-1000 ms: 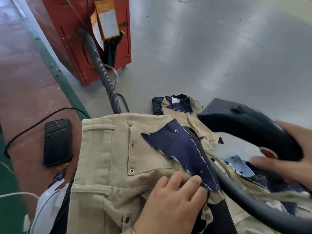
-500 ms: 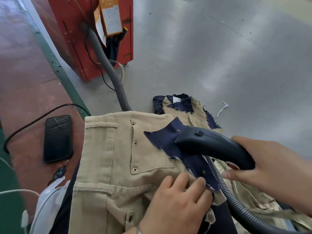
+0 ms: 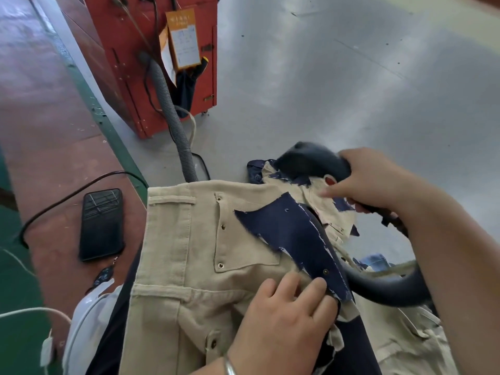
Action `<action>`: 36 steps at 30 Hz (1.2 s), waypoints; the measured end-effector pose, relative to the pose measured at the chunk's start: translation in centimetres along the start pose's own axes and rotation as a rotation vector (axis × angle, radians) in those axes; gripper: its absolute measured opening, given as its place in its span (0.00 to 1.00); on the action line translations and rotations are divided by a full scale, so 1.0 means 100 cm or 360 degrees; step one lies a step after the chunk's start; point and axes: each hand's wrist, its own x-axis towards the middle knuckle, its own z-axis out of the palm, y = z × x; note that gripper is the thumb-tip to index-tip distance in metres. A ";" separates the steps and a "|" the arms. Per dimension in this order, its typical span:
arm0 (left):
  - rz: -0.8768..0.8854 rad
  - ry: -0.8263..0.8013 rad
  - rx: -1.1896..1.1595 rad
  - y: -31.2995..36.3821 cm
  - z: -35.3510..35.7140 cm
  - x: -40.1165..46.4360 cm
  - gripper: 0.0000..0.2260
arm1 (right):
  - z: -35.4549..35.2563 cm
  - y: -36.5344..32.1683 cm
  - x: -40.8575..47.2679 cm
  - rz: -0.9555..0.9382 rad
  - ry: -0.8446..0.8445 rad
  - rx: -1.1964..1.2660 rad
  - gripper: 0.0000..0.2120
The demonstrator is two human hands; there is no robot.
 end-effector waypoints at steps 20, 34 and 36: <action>0.0125 -0.0034 -0.0041 -0.005 0.002 0.005 0.10 | 0.023 0.048 -0.143 0.0228 -0.0122 -0.0267 0.24; 0.0013 -0.0136 -0.0098 -0.003 -0.002 0.006 0.08 | -0.015 0.019 -0.058 -0.0044 0.0146 0.0024 0.15; -0.0023 -0.0195 -0.0126 -0.003 -0.003 0.016 0.09 | -0.026 0.023 -0.087 -0.0024 0.0123 -0.0125 0.18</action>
